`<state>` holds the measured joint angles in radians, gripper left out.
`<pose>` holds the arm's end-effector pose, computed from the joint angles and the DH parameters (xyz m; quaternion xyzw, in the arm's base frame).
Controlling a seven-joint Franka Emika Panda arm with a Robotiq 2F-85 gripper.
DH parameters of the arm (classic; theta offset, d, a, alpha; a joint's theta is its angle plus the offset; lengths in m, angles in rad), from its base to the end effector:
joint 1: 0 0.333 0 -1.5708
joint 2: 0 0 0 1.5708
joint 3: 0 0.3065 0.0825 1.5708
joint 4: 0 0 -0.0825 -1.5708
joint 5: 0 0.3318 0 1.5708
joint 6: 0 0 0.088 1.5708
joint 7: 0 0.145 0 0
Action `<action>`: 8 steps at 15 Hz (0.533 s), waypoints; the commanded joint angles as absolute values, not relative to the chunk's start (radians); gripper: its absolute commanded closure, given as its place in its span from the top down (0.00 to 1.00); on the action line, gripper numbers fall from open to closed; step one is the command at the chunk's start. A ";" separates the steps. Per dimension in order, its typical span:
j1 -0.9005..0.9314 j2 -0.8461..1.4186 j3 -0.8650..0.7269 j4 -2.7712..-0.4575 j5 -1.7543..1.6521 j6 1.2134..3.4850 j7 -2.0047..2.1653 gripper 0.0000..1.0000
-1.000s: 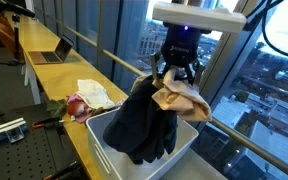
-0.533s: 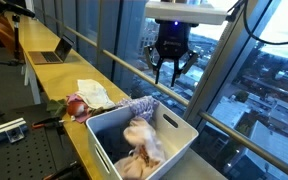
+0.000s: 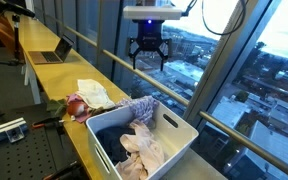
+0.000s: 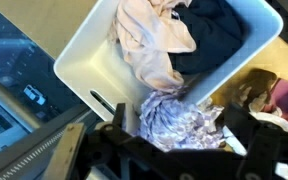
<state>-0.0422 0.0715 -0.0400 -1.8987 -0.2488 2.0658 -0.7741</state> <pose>0.5409 -0.0654 0.4464 0.9140 0.3866 -0.0039 0.1227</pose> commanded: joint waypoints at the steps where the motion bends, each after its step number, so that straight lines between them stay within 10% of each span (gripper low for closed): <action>1: 0.023 0.075 0.024 -1.969 -0.319 2.127 -0.740 1.00; 8: 0.107 0.152 0.099 -2.038 -0.508 2.141 -0.794 1.00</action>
